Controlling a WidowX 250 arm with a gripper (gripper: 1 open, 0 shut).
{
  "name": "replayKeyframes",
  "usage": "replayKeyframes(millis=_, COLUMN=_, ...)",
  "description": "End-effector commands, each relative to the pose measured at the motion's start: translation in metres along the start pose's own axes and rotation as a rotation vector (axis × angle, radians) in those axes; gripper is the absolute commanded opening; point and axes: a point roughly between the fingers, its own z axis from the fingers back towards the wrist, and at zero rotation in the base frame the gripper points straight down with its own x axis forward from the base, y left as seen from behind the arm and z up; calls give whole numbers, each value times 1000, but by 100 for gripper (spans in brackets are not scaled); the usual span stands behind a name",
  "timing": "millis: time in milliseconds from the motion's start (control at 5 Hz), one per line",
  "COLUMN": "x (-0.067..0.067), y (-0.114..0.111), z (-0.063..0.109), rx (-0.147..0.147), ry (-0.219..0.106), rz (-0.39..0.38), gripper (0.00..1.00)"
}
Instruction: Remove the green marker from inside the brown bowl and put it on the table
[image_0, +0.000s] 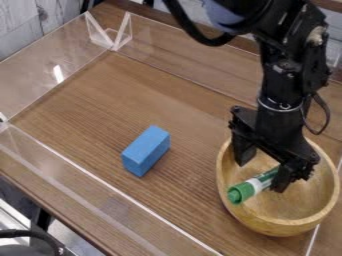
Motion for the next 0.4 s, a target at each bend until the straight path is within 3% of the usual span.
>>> replayKeyframes(millis=0, x=9, y=3, z=19, rx=-4, ry=-83, rz=9, gripper=100)
replayKeyframes(millis=200, x=8, y=1, z=13, rx=-6, ry=-79, rz=19, gripper=100)
